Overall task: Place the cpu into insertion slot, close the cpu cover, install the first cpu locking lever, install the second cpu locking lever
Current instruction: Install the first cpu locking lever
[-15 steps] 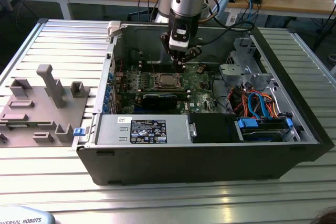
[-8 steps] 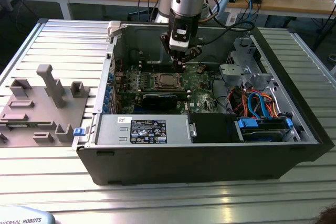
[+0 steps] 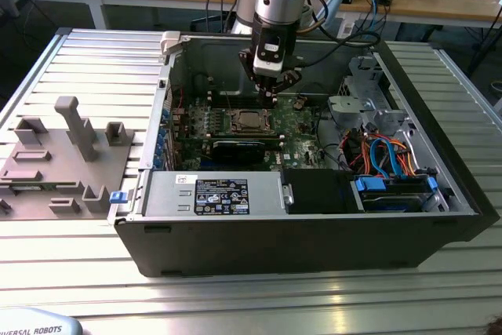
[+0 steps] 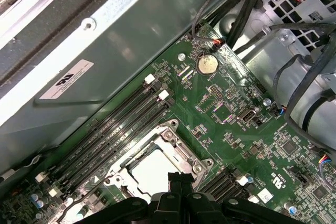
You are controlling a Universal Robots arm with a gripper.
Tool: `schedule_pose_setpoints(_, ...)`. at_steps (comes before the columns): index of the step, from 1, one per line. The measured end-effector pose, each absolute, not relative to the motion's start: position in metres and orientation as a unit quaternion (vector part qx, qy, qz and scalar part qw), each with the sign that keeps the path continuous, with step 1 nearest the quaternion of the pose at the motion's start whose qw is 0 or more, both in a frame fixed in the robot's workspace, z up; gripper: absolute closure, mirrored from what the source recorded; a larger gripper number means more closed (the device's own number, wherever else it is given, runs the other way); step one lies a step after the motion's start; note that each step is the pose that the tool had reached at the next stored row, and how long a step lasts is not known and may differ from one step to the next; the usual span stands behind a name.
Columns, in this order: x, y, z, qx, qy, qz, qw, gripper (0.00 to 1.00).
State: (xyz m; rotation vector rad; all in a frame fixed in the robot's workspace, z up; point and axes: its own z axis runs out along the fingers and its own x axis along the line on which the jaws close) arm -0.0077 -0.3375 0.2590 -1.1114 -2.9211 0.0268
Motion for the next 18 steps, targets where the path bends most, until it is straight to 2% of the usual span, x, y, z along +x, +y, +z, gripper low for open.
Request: schedule_pose_setpoints(18,-0.0077,-0.3375,0.2590,-0.347,-0.938,0.009,0.008,0.89)
